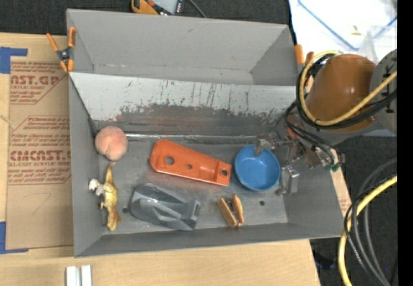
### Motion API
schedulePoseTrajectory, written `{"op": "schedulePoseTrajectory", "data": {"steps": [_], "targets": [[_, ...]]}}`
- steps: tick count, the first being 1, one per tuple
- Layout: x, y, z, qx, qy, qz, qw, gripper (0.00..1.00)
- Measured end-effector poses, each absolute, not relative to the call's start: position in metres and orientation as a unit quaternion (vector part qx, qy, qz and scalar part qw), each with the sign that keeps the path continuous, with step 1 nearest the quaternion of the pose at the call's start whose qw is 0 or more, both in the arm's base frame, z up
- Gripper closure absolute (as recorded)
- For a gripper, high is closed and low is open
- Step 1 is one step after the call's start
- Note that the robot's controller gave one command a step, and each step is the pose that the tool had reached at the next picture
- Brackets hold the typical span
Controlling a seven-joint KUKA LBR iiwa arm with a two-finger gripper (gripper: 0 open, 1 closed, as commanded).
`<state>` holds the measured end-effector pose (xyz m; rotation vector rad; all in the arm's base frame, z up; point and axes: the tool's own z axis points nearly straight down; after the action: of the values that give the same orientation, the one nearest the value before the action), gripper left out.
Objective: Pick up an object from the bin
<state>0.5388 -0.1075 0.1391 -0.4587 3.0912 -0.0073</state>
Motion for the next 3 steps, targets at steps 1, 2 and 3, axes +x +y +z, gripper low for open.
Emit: {"op": "schedulePoseTrajectory", "data": {"steps": [1,2,3], "targets": [[0.538,-0.107,0.137,-0.147,0.989,-0.002,0.006,0.00],[0.550,-0.078,0.069,-0.115,0.993,-0.001,0.007,0.00],[0.551,-0.066,0.074,-0.113,0.994,-0.003,0.013,1.00]]}}
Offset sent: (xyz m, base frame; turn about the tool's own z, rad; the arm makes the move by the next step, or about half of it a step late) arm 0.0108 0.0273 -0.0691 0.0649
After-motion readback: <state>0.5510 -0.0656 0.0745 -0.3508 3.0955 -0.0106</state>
